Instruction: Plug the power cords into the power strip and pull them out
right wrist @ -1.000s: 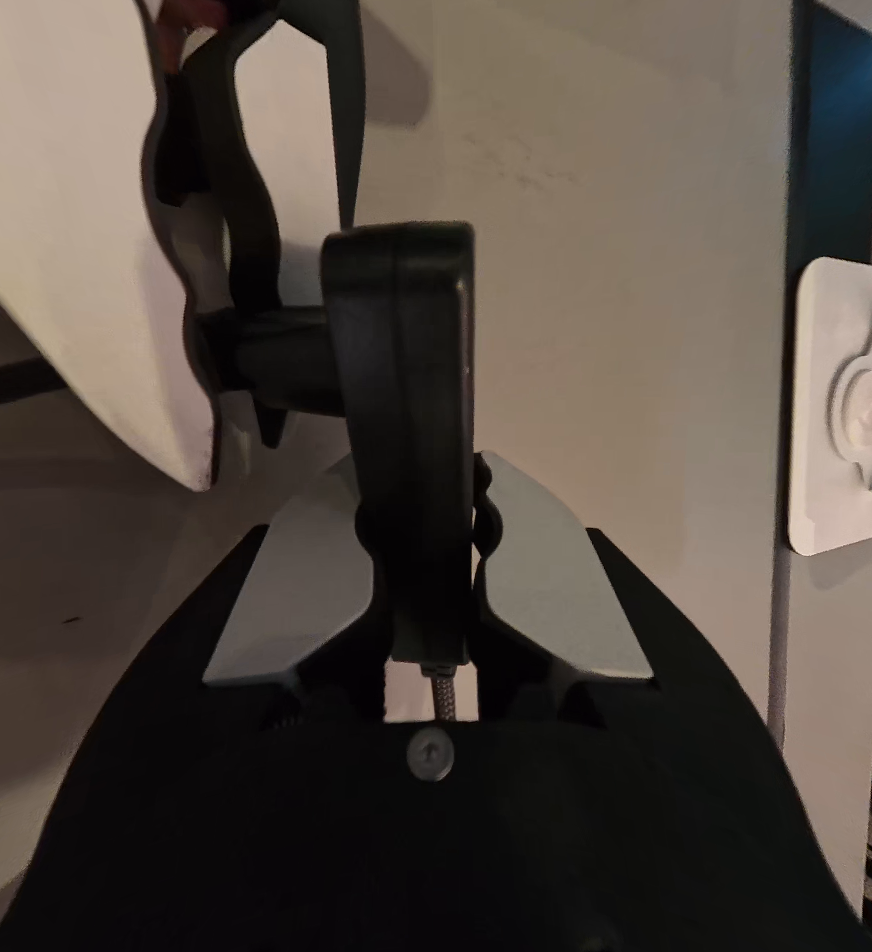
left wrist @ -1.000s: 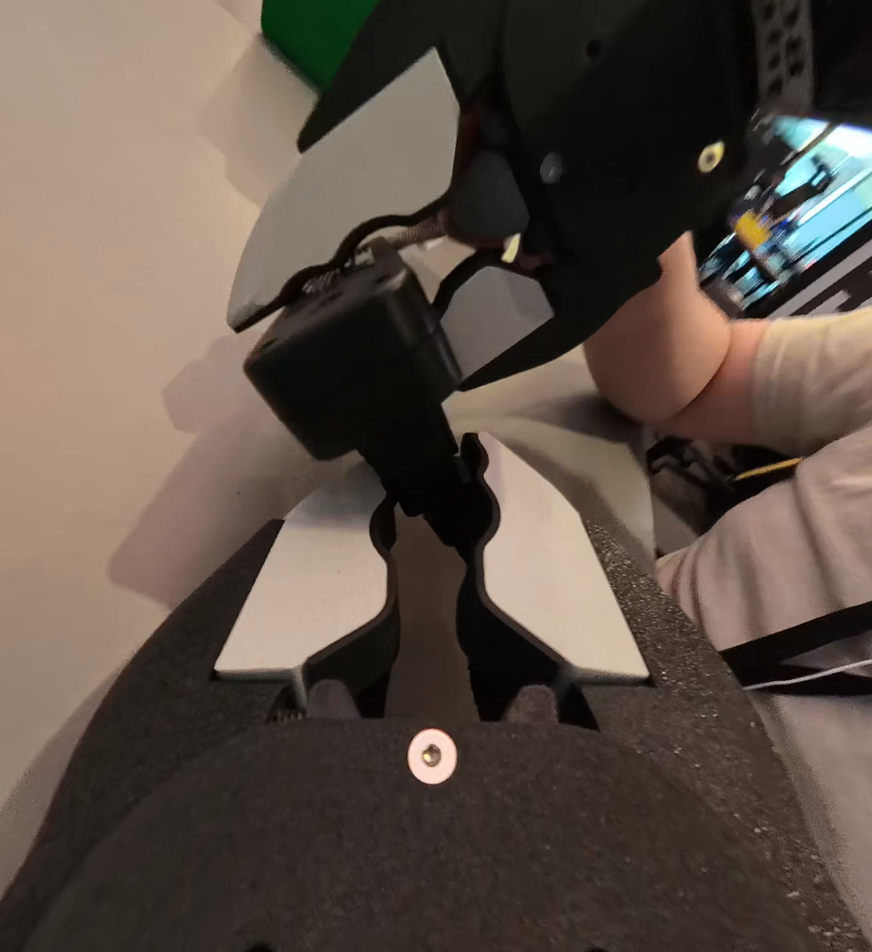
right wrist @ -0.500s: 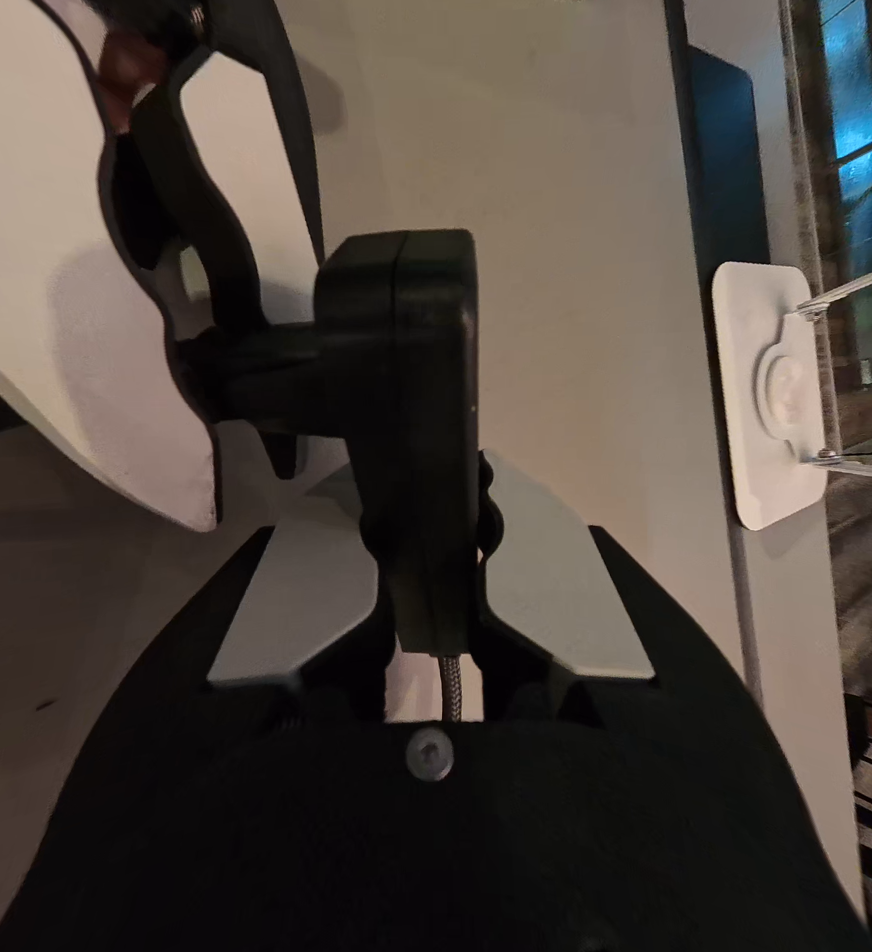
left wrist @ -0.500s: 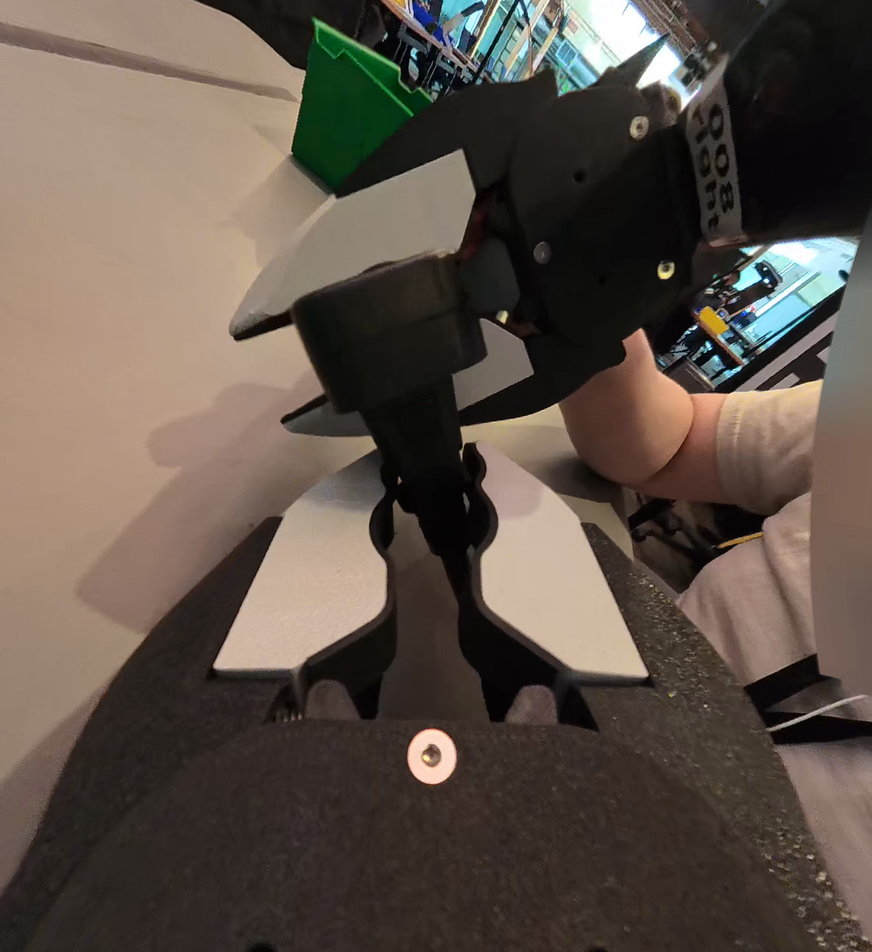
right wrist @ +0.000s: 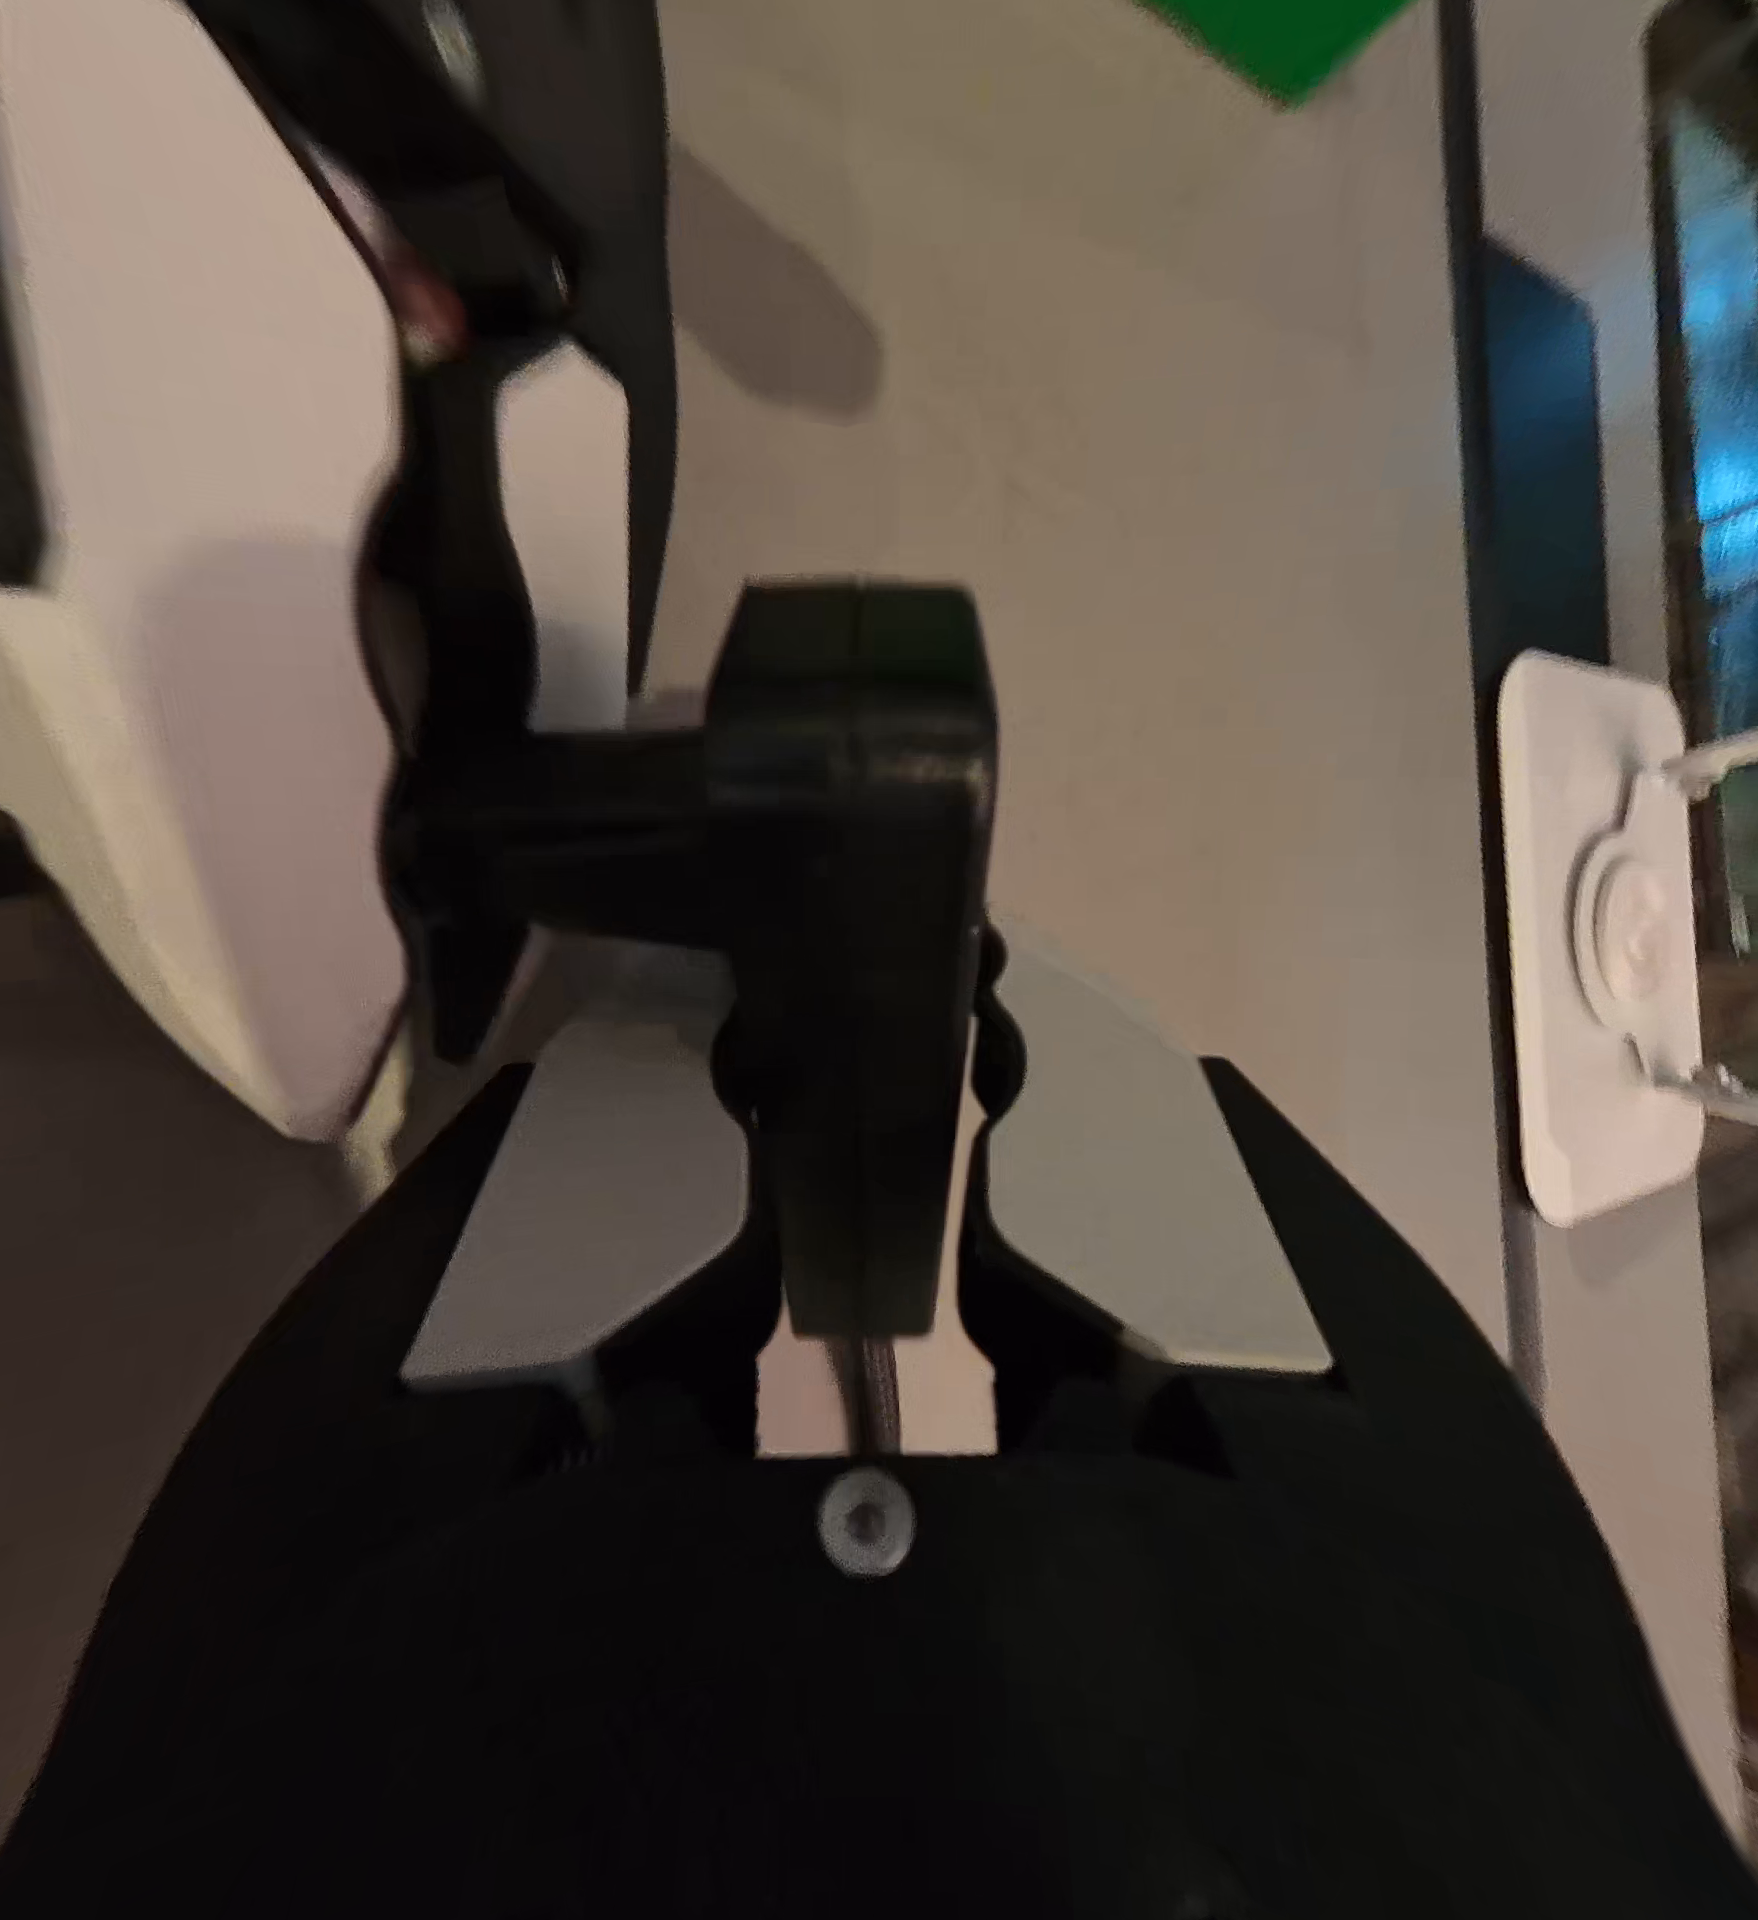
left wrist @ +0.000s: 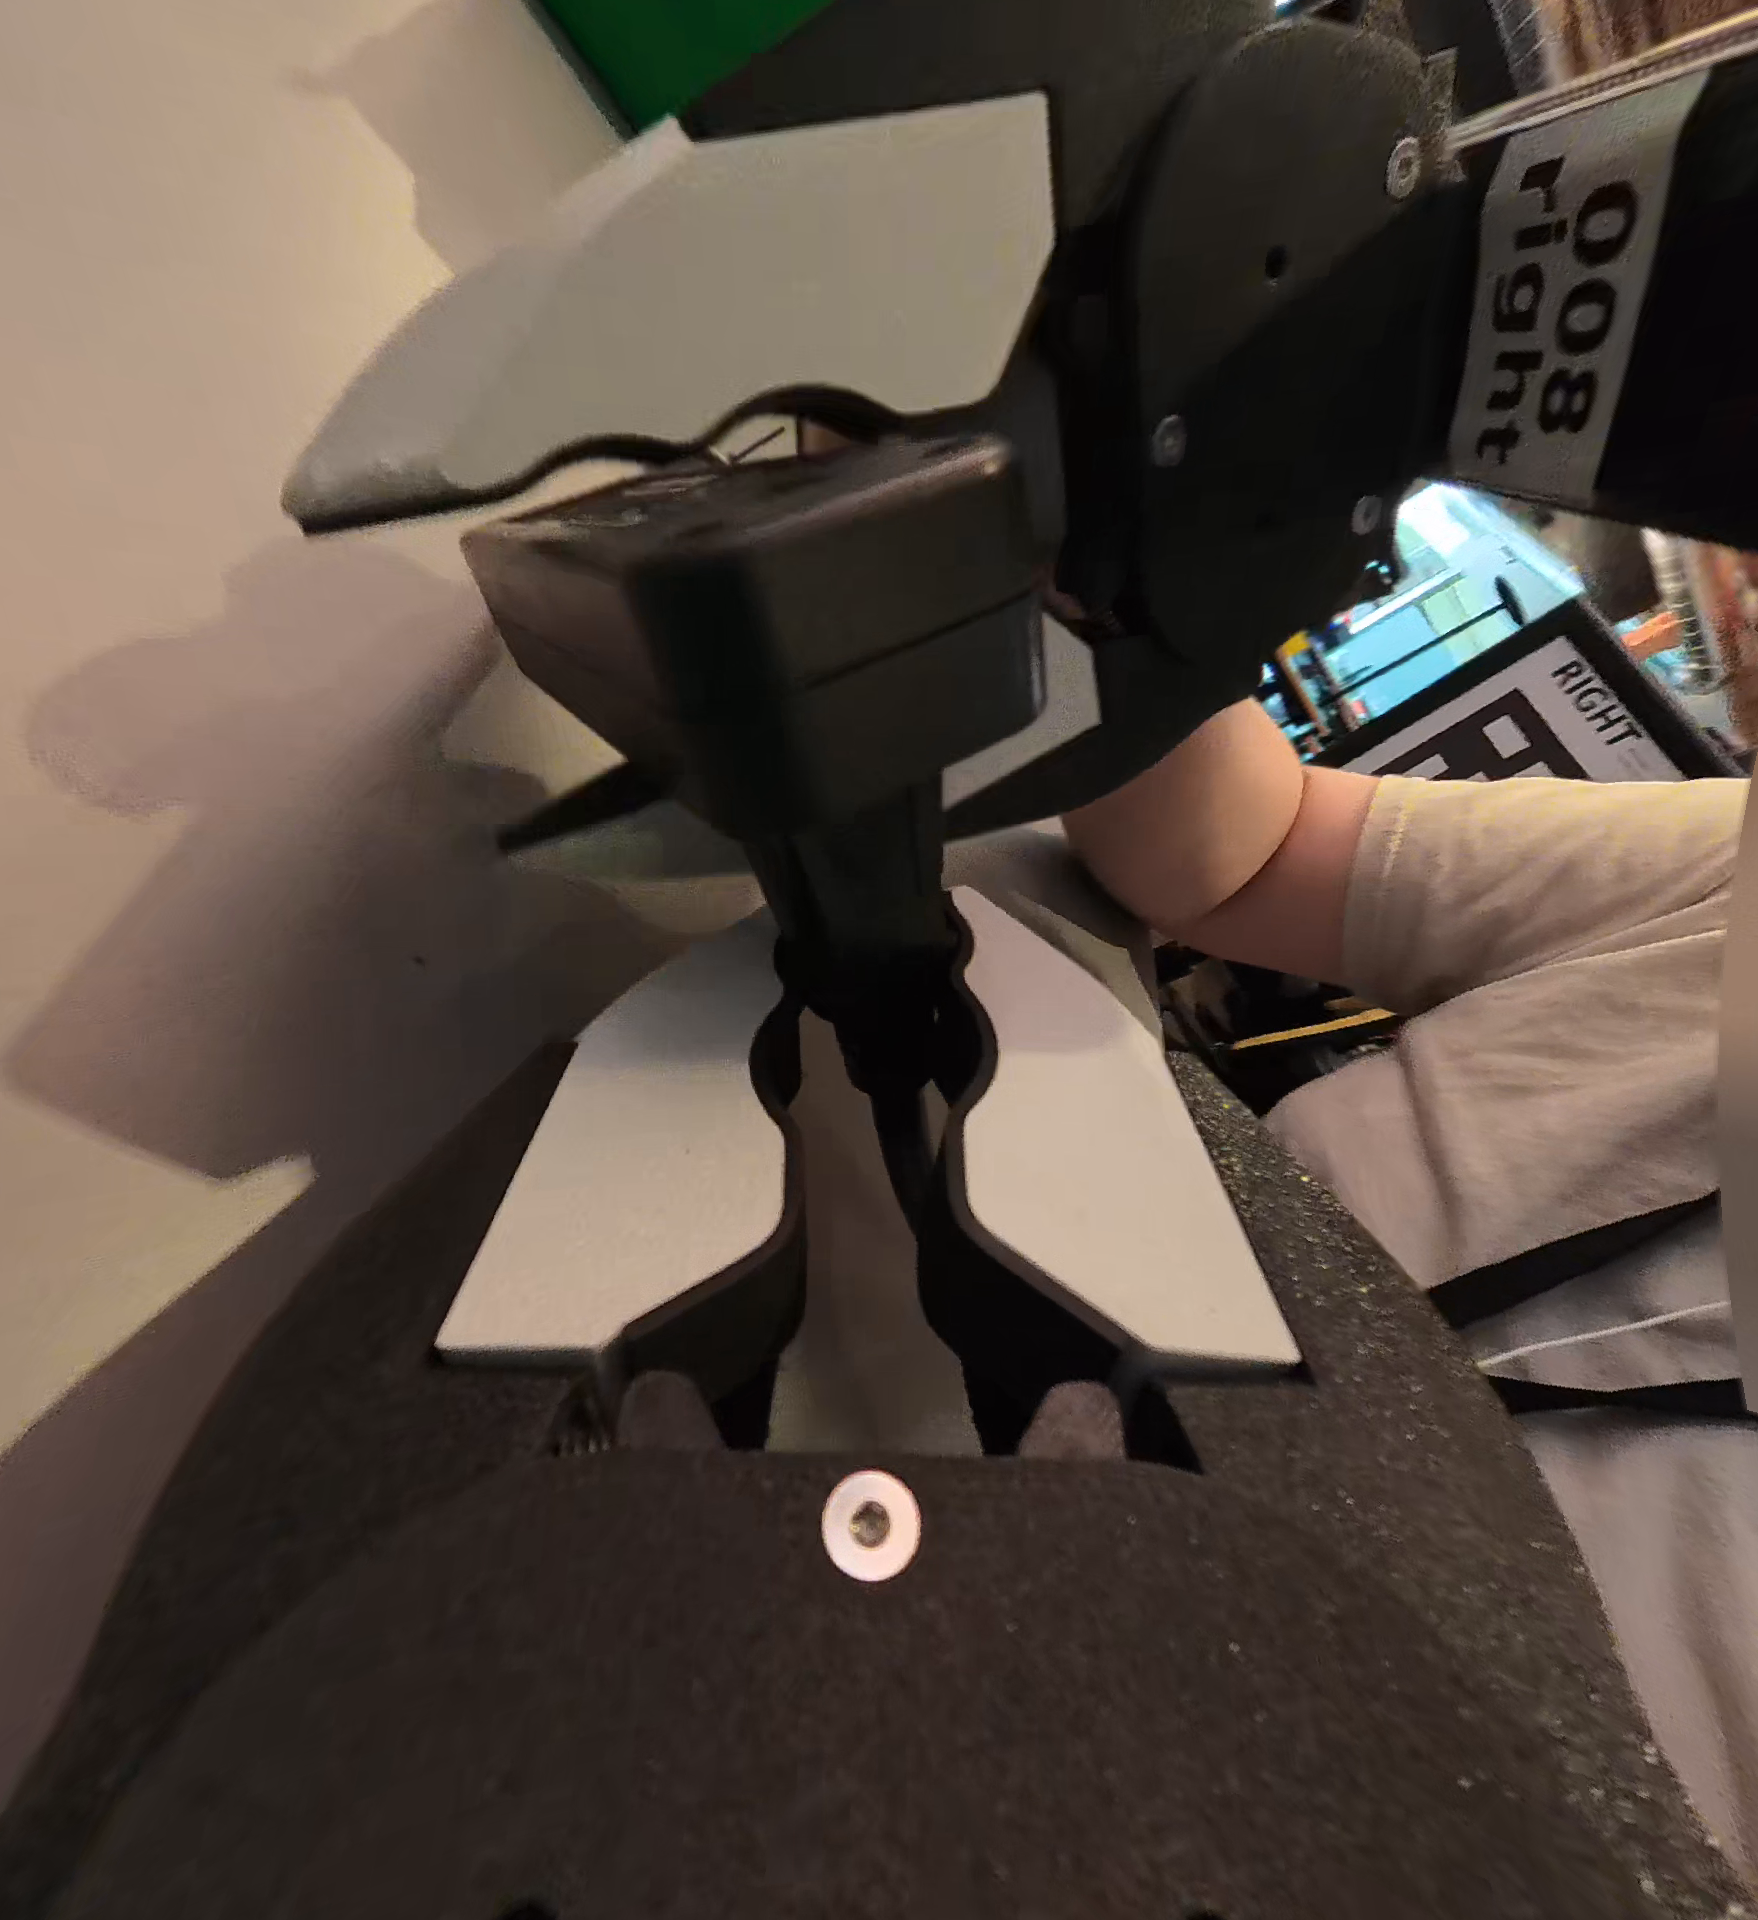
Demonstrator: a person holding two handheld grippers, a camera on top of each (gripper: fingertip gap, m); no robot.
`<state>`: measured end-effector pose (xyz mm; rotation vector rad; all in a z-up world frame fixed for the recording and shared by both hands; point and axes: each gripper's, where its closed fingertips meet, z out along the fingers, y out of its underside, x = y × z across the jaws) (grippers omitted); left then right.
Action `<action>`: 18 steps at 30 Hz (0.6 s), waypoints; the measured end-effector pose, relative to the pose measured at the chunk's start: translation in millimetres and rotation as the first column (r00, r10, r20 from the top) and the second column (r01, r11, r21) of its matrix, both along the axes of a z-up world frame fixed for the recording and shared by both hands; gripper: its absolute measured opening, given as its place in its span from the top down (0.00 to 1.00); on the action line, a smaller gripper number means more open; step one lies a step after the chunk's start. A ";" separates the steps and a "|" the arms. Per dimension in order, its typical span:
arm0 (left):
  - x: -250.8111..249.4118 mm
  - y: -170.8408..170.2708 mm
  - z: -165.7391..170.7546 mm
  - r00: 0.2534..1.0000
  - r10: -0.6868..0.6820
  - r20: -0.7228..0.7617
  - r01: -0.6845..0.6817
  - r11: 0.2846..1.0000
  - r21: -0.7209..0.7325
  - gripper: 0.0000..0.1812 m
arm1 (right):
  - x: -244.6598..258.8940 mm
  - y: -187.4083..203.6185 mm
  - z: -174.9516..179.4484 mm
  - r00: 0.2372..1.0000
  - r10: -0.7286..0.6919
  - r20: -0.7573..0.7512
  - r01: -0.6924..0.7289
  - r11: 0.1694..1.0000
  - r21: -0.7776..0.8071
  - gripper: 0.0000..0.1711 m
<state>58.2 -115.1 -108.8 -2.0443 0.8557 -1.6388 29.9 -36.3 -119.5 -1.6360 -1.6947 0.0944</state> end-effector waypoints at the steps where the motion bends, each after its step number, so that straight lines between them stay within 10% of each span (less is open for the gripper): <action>1: 0.8 -1.0 0.6 1.000 -0.010 0.011 0.010 1.000 -0.006 0.88 | -5.3 -4.5 2.0 0.998 0.038 -0.049 -0.039 0.999 -0.020 0.77; 18: 9.8 -0.1 4.5 0.998 -0.012 0.067 0.017 0.997 -0.072 0.86 | -16.2 3.6 8.9 0.969 0.086 -0.233 -0.051 0.987 0.154 0.80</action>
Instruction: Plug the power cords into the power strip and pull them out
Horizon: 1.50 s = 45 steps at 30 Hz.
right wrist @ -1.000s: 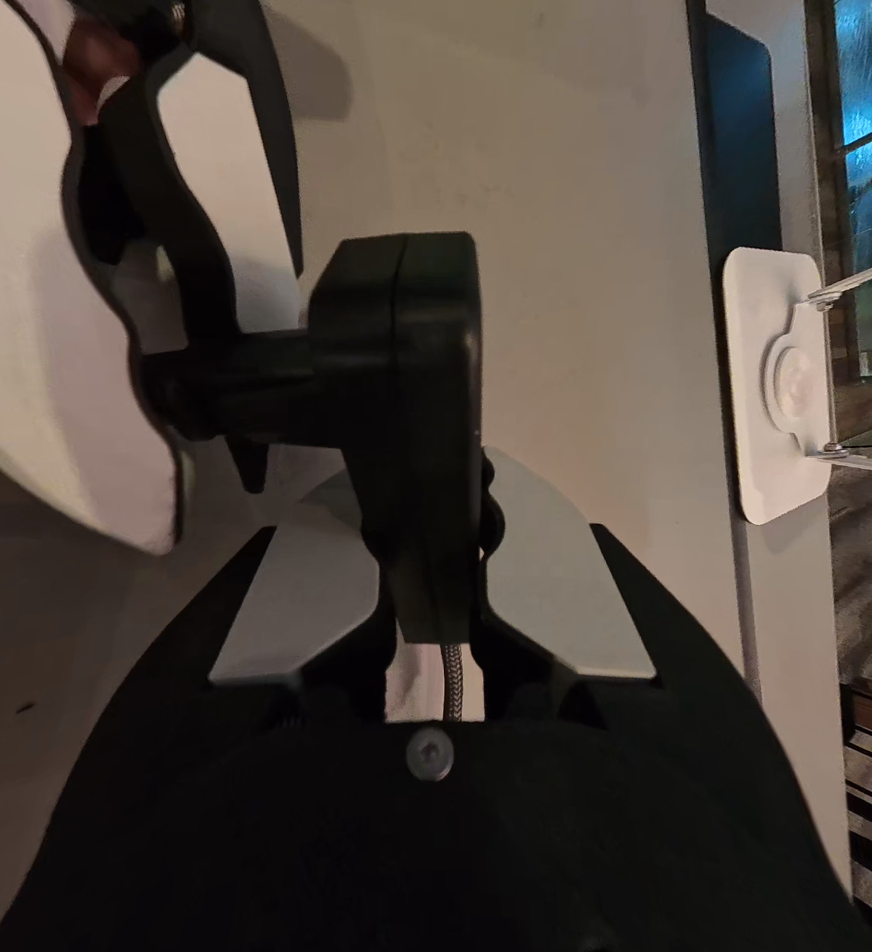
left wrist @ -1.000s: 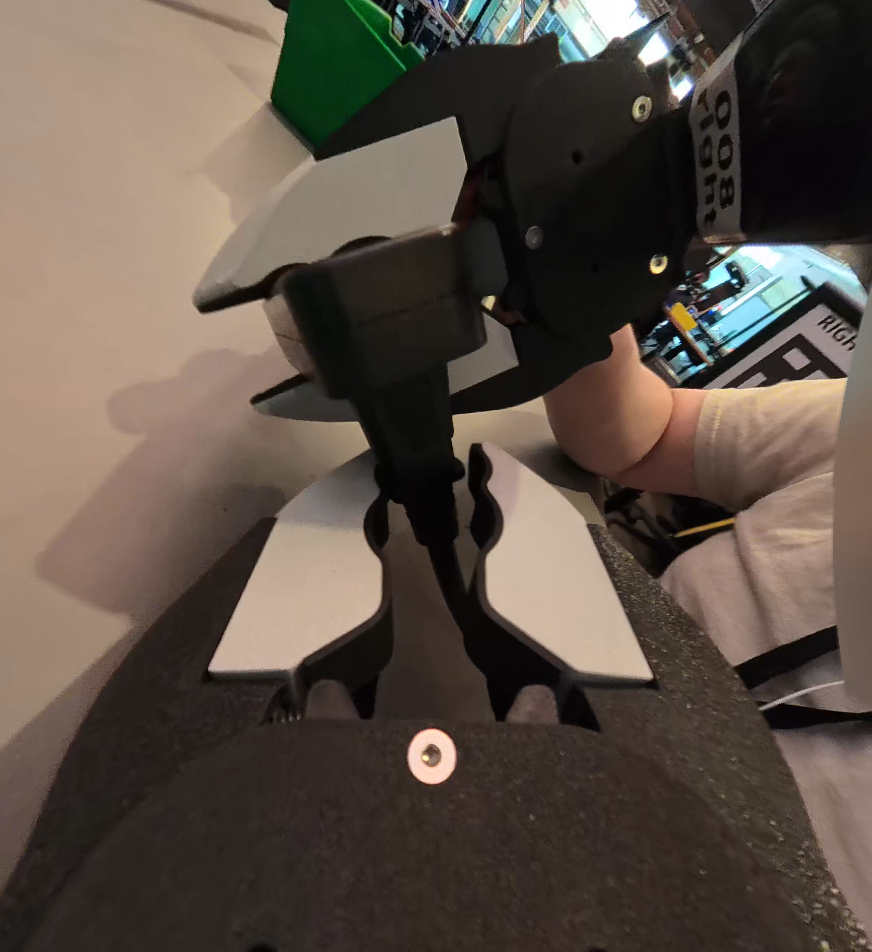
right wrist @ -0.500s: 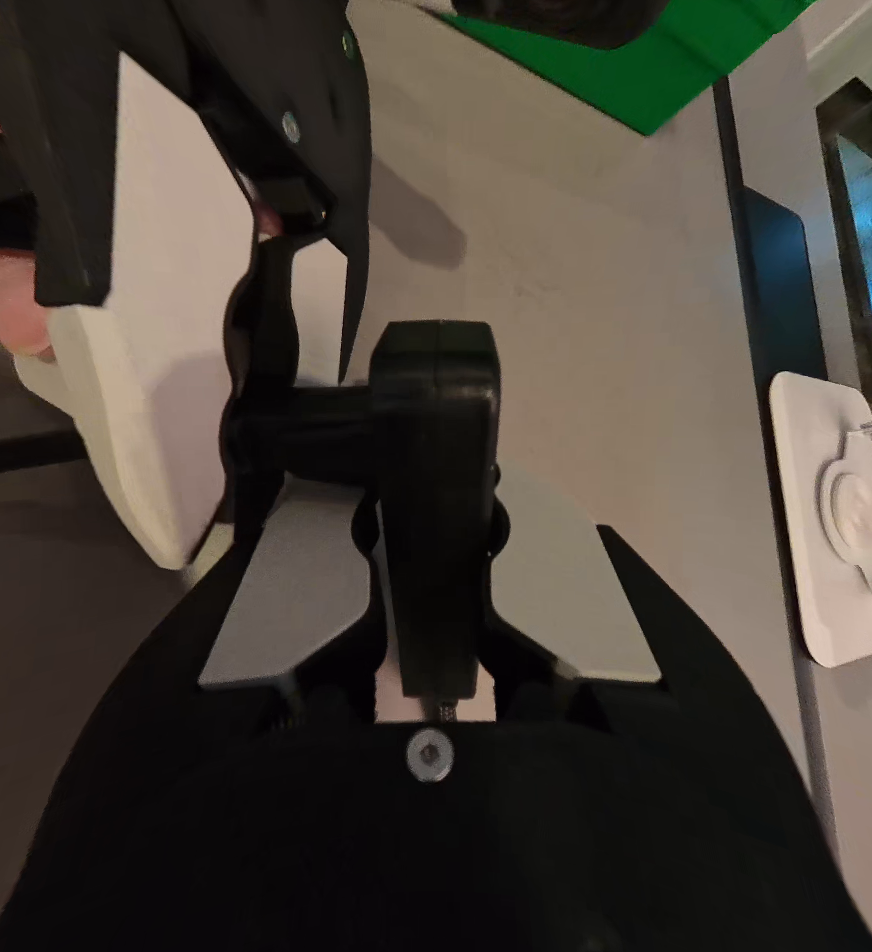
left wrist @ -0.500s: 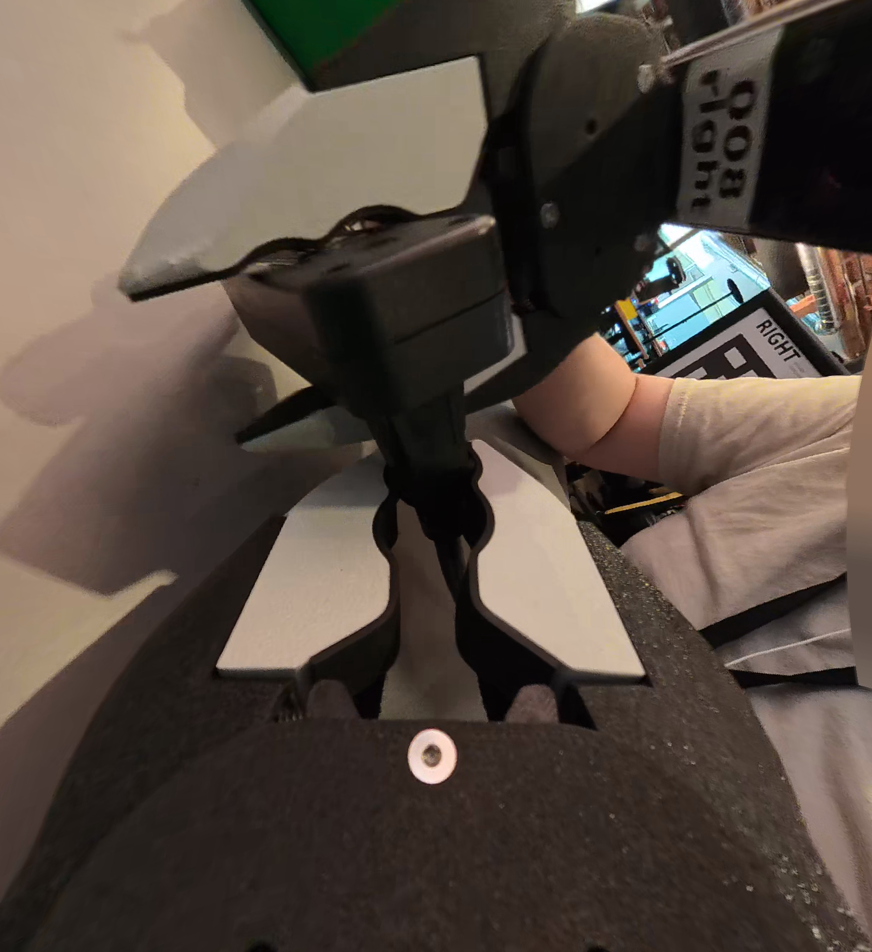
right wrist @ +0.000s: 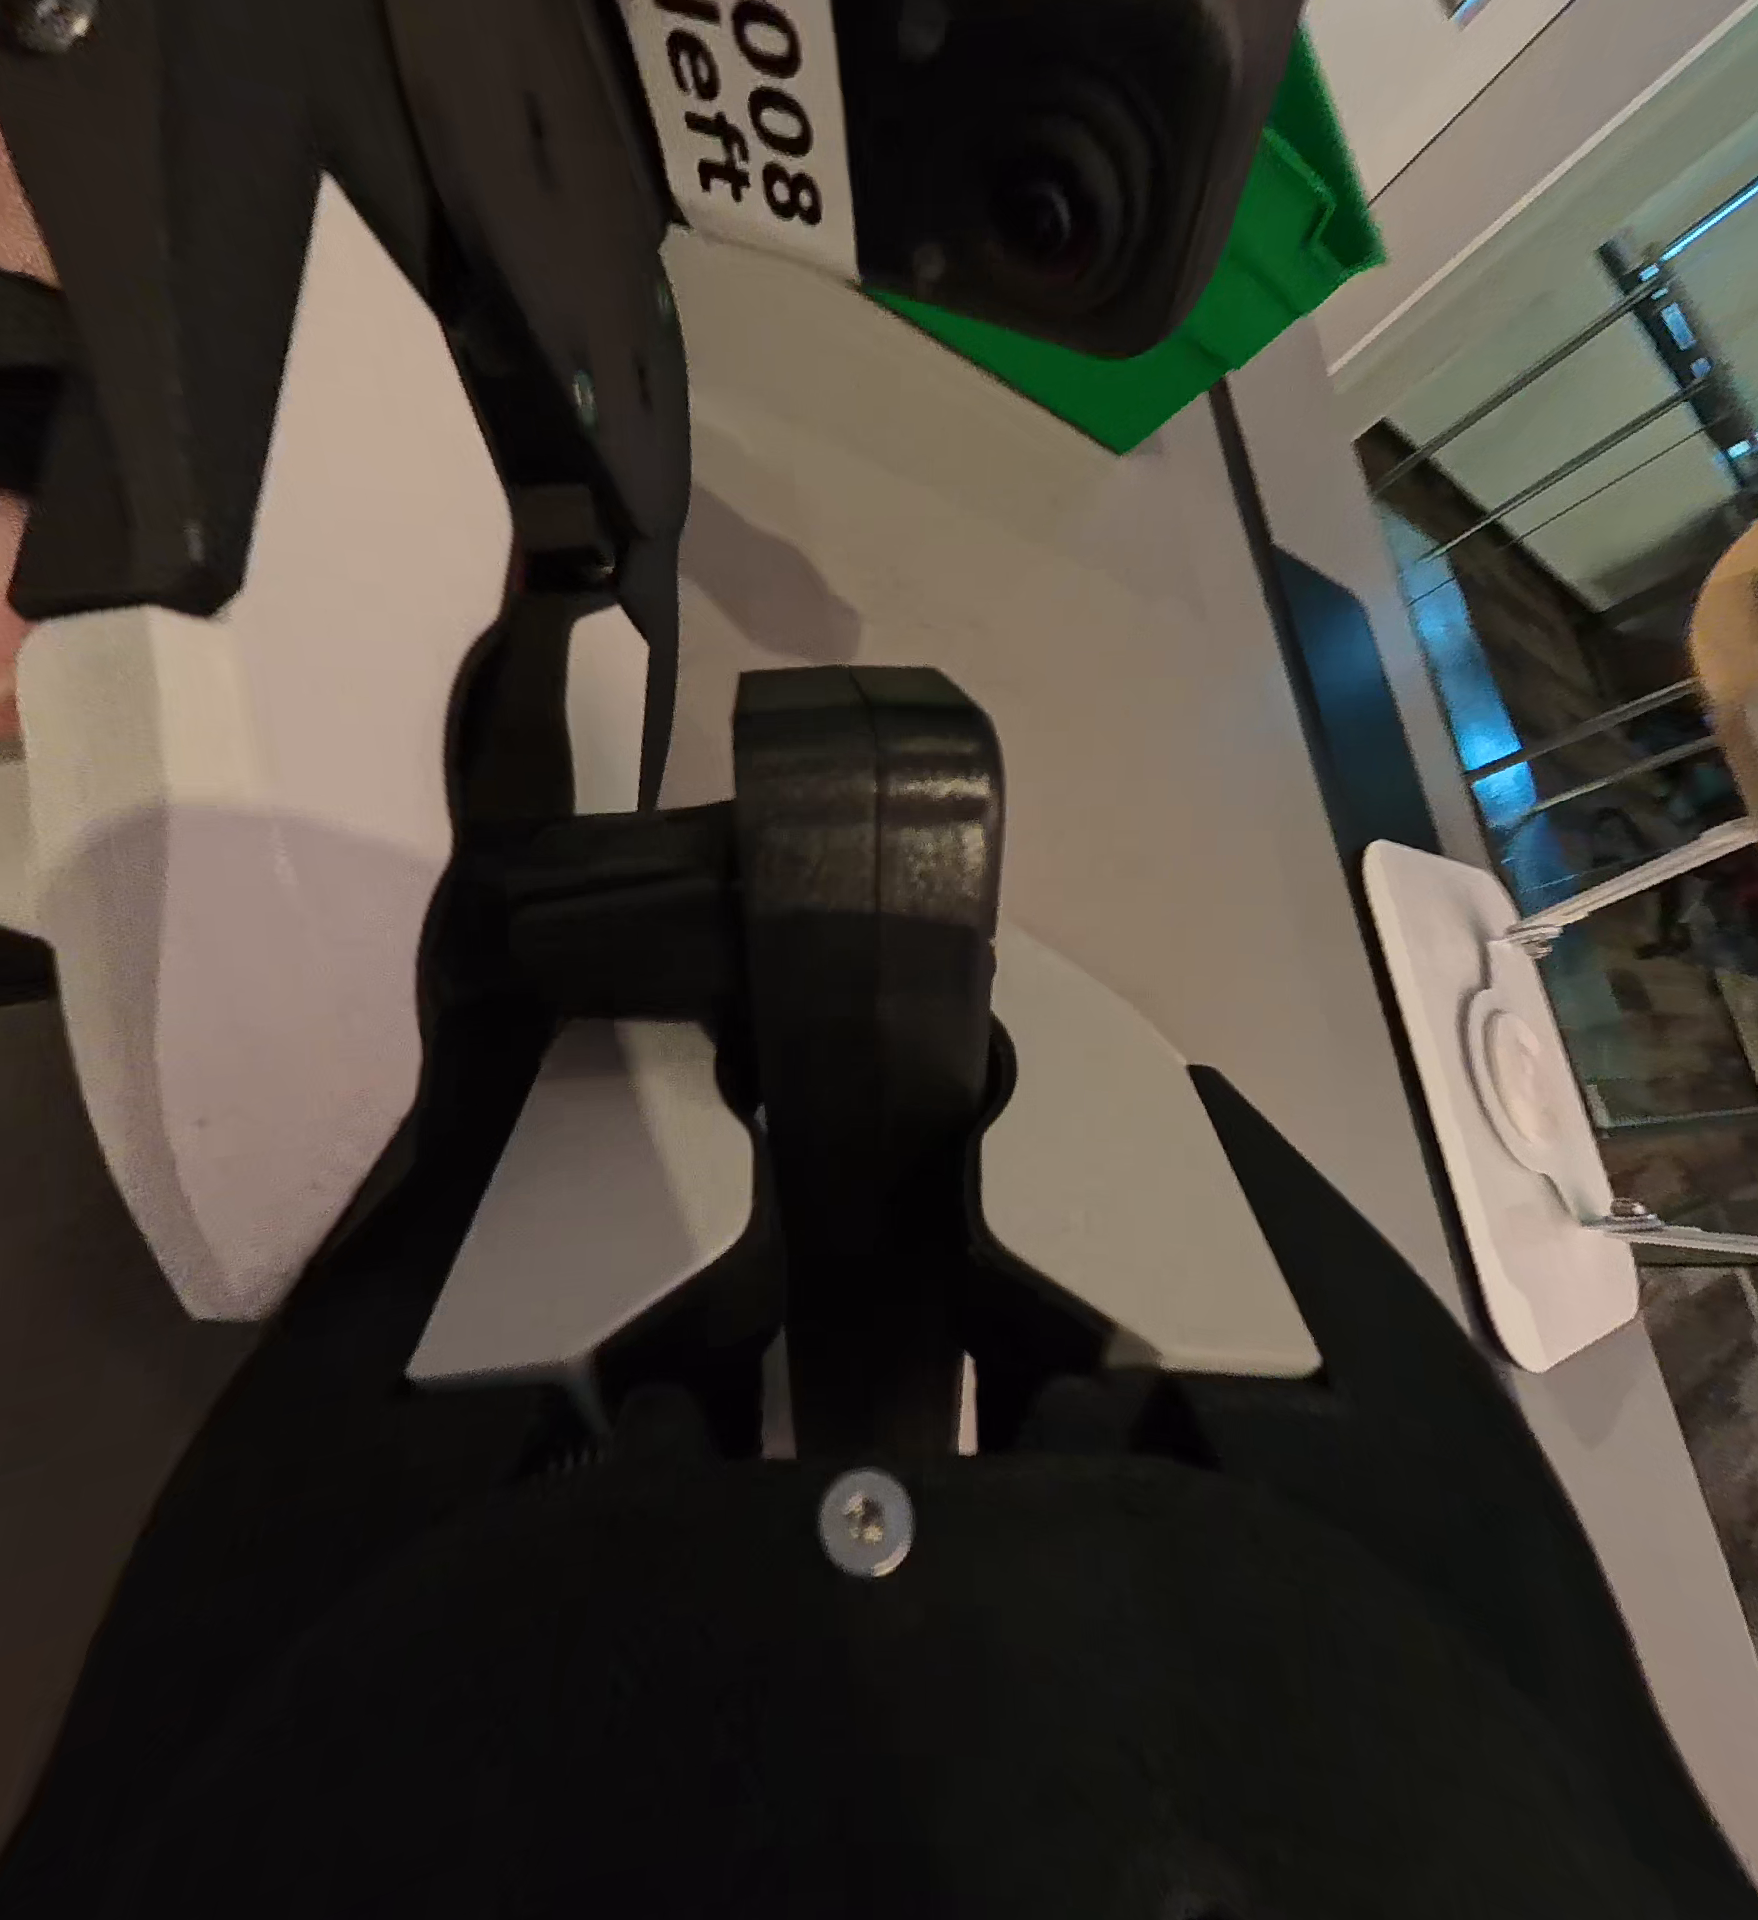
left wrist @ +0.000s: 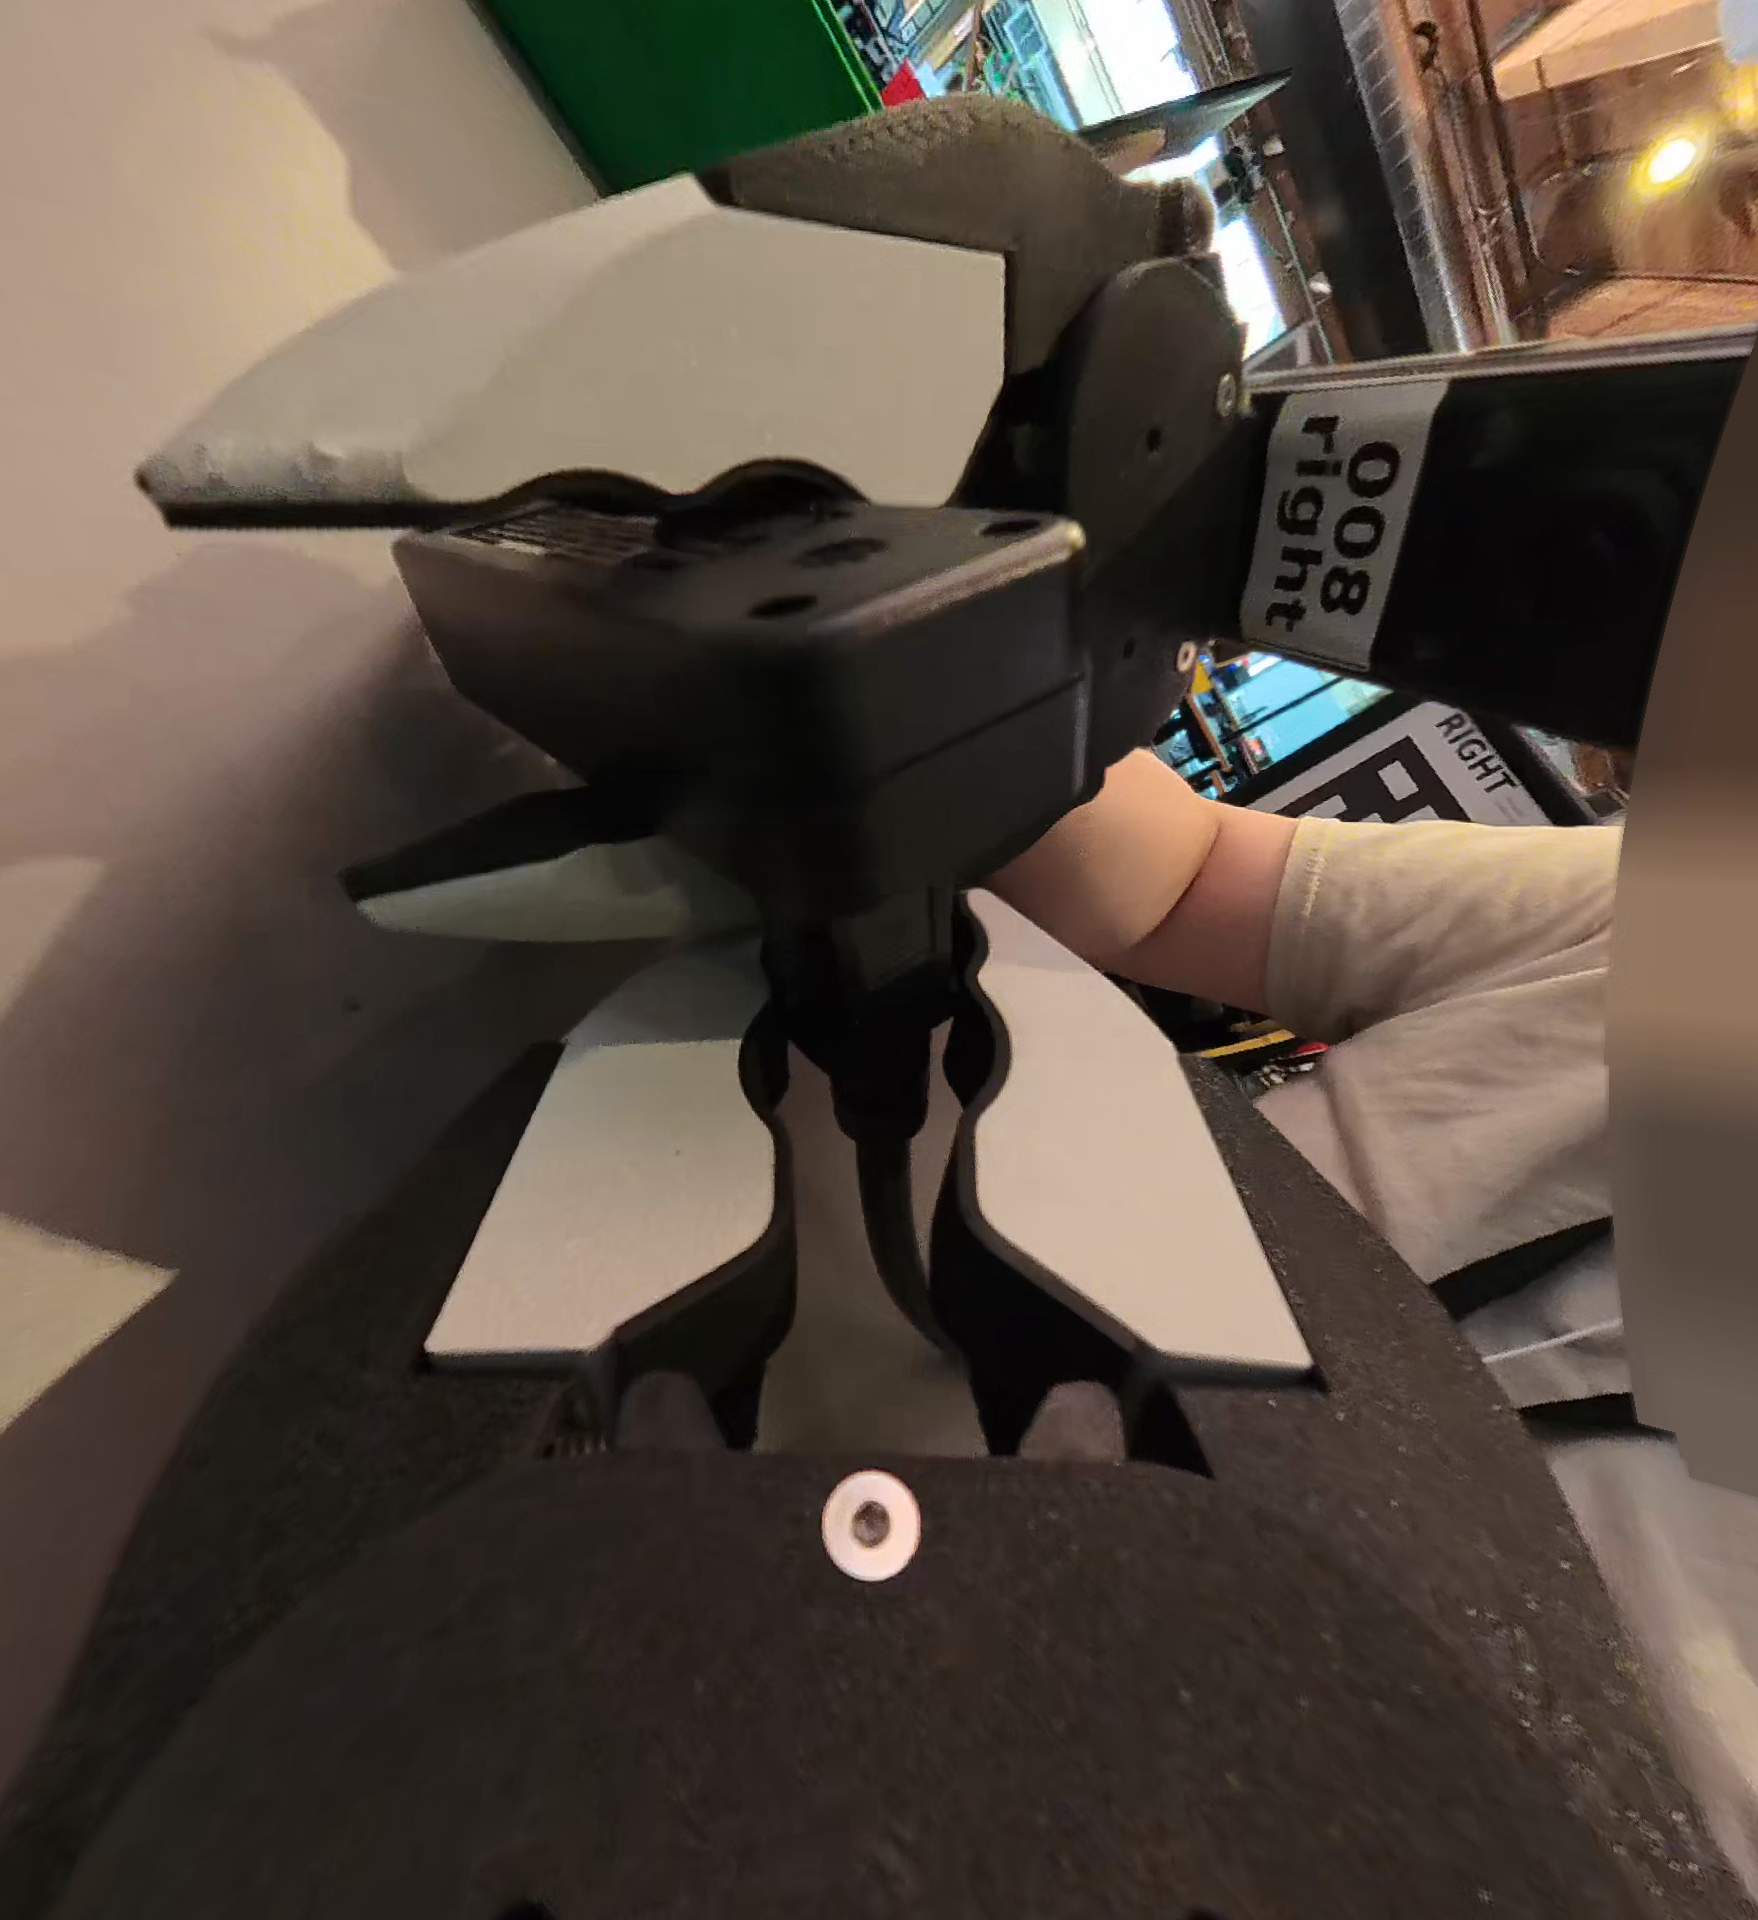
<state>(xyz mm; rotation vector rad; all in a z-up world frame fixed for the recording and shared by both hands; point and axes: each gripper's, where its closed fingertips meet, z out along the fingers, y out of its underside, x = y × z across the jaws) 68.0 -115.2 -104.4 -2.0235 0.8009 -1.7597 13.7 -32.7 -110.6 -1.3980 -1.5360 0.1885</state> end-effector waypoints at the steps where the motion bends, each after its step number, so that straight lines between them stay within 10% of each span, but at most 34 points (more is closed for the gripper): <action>1: 0.6 0.2 -0.4 1.000 0.006 -0.011 -0.006 1.000 0.013 0.86 | -0.4 0.2 1.6 1.000 0.005 -0.025 -0.005 1.000 0.007 0.80; 29: -0.8 -7.8 -8.6 0.989 0.036 -0.146 -0.026 0.997 0.072 0.86 | -6.4 -3.3 2.9 0.990 0.025 -0.141 -0.019 0.999 0.042 0.73; 38: -56.3 44.0 33.1 0.924 0.379 -0.055 -0.344 0.886 0.311 0.79 | 17.8 15.5 -33.7 0.981 -0.083 0.173 0.114 0.977 -0.178 0.72; 45: -52.8 41.4 13.7 0.933 0.333 -0.136 -0.294 0.924 0.246 0.76 | 29.2 35.2 -36.5 0.950 -0.215 0.229 0.267 0.936 -0.231 0.72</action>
